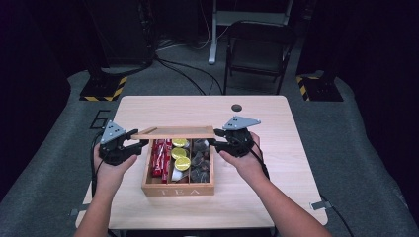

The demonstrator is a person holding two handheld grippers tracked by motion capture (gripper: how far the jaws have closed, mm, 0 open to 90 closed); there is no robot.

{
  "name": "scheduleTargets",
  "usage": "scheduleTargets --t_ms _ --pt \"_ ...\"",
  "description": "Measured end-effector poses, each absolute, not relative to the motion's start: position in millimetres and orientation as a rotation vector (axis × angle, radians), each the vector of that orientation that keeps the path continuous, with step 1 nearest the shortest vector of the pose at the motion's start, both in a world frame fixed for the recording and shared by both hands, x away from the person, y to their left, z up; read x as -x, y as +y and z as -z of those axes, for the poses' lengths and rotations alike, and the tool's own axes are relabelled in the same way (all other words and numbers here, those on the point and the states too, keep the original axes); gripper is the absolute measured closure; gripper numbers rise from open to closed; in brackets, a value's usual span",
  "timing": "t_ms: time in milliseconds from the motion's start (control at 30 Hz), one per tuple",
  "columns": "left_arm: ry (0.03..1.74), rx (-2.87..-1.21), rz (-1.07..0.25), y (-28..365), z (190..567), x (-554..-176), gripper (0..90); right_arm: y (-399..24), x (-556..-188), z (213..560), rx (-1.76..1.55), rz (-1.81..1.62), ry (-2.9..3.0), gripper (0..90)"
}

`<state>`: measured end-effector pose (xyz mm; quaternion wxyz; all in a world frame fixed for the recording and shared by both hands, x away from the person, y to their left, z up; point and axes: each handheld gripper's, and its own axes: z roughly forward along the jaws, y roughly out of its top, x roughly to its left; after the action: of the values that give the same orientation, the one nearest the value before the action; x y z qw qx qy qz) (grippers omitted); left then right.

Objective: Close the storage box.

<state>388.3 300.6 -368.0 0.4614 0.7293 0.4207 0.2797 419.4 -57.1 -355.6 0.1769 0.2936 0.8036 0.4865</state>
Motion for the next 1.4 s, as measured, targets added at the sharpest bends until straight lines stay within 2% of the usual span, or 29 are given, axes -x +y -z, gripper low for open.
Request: scheduleTargets --t_ms 233,733,1133,1300,1400 --pt "1.008 -1.756 -0.708 305 363 -395 54.9 -53 -426 345 -0.807 -1.356 2.238 57.3" --pt "1.016 -1.753 -0.715 305 363 -401 56.3 -50 -427 343 -0.867 -1.376 2.201 56.4" --pt "1.012 -1.745 -0.69 307 362 -405 56.3 -50 -428 350 -0.894 -1.39 2.177 49.7" --pt "1.019 -1.733 -0.692 307 362 -406 56.3 -51 -416 358 -0.918 -1.376 2.134 45.0" --pt "1.022 -1.731 -0.69 307 361 -406 56.2 -52 -410 365 -0.934 -1.379 2.138 45.2"
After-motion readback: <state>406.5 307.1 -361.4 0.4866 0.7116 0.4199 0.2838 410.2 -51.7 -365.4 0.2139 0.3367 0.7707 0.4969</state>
